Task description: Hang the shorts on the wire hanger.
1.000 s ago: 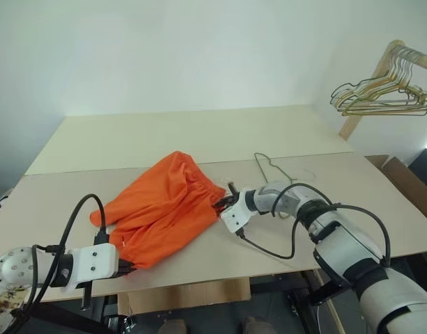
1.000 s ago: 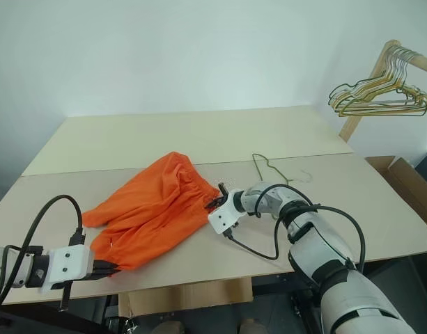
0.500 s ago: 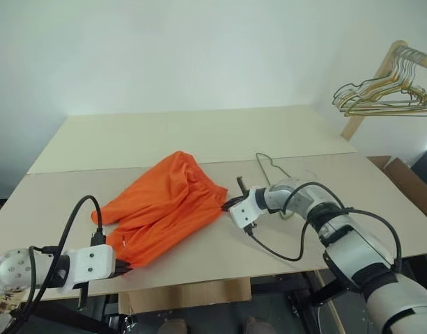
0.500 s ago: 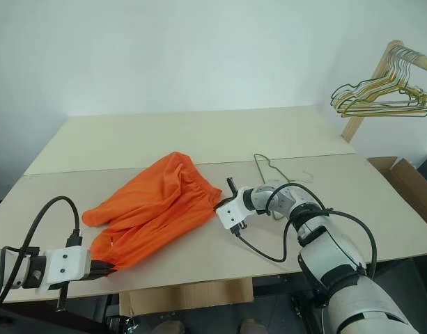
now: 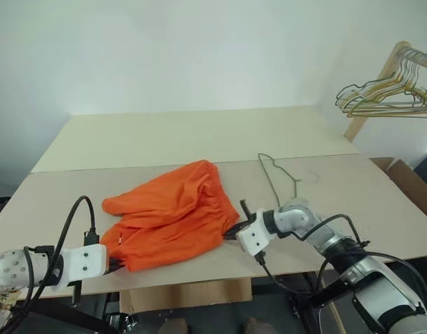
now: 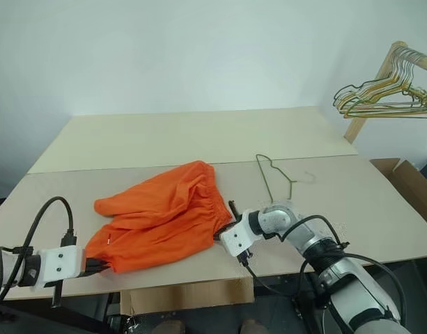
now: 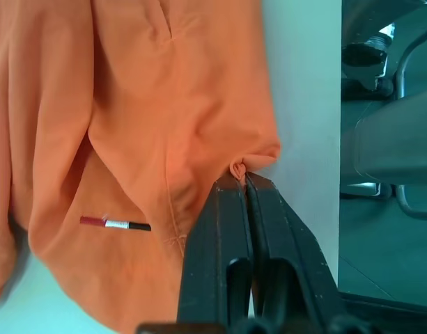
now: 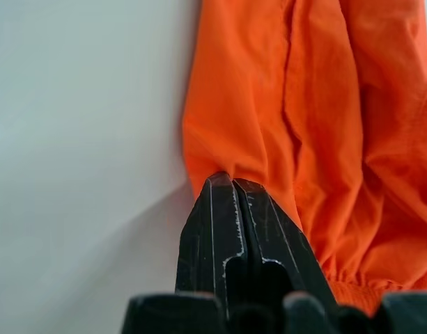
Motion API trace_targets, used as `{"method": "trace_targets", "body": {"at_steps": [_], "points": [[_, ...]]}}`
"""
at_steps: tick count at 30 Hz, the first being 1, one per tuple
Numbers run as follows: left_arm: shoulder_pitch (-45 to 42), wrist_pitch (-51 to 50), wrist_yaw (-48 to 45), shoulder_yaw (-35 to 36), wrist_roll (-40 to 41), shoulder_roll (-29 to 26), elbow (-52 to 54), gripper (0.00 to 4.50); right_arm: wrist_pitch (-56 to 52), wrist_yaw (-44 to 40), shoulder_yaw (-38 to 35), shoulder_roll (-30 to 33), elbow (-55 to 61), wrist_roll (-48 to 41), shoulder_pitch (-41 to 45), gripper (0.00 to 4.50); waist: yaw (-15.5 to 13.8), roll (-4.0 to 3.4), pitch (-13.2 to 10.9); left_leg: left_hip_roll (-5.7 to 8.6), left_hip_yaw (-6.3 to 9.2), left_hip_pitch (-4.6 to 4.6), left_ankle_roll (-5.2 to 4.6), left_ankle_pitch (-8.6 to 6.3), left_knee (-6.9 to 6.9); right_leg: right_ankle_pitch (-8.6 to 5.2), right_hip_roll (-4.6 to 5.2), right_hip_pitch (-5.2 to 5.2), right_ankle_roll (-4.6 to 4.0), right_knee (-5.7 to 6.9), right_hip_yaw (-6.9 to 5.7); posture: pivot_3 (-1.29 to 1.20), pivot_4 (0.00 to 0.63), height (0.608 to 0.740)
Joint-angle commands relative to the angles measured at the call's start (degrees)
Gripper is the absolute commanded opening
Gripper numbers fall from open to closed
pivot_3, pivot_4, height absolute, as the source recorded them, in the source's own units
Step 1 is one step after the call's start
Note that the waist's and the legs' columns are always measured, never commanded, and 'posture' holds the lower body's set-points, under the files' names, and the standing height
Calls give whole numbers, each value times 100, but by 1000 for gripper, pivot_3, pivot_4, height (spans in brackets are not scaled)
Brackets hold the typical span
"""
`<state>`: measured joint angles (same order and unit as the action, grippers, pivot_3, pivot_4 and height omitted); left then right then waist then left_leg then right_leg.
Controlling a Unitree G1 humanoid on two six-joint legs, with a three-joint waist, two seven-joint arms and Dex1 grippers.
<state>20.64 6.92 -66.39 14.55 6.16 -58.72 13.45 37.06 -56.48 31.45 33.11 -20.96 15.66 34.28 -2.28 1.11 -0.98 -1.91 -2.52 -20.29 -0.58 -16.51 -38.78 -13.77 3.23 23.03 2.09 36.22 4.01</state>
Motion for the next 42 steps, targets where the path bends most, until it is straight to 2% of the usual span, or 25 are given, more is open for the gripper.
{"method": "trace_targets", "body": {"at_steps": [1, 4, 7, 11, 16, 21, 27, 36, 39, 42], "points": [[-139, 139, 12, 46, -29, -97, -100, 0, -135, -199, -294, 384, 238, -42, 185, 1048, -47, 1, -1, 2, -1, -1, 0, 0, 0, 0, 2, 0, 0, -2, -1, 169, 0, 740], [-234, 176, 28, -3, -70, -104, -159, 0, -129, -182, -445, 530, 151, -141, 272, 2025, -80, 5, -2, 2, -5, -2, 0, 0, 0, -1, 3, 0, 1, -7, -2, 169, 0, 740], [-290, 185, 29, -43, -92, -100, -188, 0, -221, -398, -558, 612, 37, -380, 396, 2025, -58, 6, -2, 0, -6, -1, -1, 0, 1, -2, 0, 1, -1, -3, -2, 169, 0, 740], [-373, 138, 47, -109, -99, -76, -155, 0, 203, 217, -501, 450, -547, 205, 736, 2025, -2, 7, -2, -2, -9, 0, -1, 0, 2, -2, -1, 2, -3, -2, 0, 156, 0, 740], [-327, 45, 69, -112, -39, -47, -14, 0, 636, 516, -291, 199, -985, 542, 928, 2025, 0, 7, -2, -3, -10, -2, -1, 0, 4, -3, -1, 4, -5, -1, -1, 162, 0, 740], [-276, 69, 90, -81, -51, -69, -25, 0, 884, 306, -224, 88, -1093, 449, 961, 2025, -2, 7, -2, -3, -9, -3, -1, 0, 4, -3, 0, 4, -5, -2, -1, 170, 0, 740], [-239, 99, 109, -35, -54, -77, -47, 0, 954, -241, -148, 248, -1055, 273, 887, 2025, -5, 7, -2, -3, -8, 0, -1, 0, 4, -3, 0, 1, -5, 0, -1, 176, 0, 740], [-220, 138, 154, -62, -77, -52, -52, 0, 1247, -471, -134, 363, -1194, 276, 1143, 2025, -6, 6, -2, -3, -8, 0, -1, 0, 4, -4, 0, 3, -5, 0, -1, 178, 0, 740], [-229, 147, 162, -80, -80, -49, -62, 0, 1492, -351, -165, 315, -1207, 267, 1180, 2601, -5, 7, -2, -3, -8, 0, -1, 0, 4, -4, 0, 3, -5, 1, -1, 176, 0, 740], [-257, 142, 174, -129, -83, -43, -66, 0, 1598, -127, -92, 216, -1266, 486, 1190, 3617, -3, 7, -2, -4, -8, 0, -1, 0, 4, -4, 0, 3, -5, 1, -2, 176, 0, 740]]}}
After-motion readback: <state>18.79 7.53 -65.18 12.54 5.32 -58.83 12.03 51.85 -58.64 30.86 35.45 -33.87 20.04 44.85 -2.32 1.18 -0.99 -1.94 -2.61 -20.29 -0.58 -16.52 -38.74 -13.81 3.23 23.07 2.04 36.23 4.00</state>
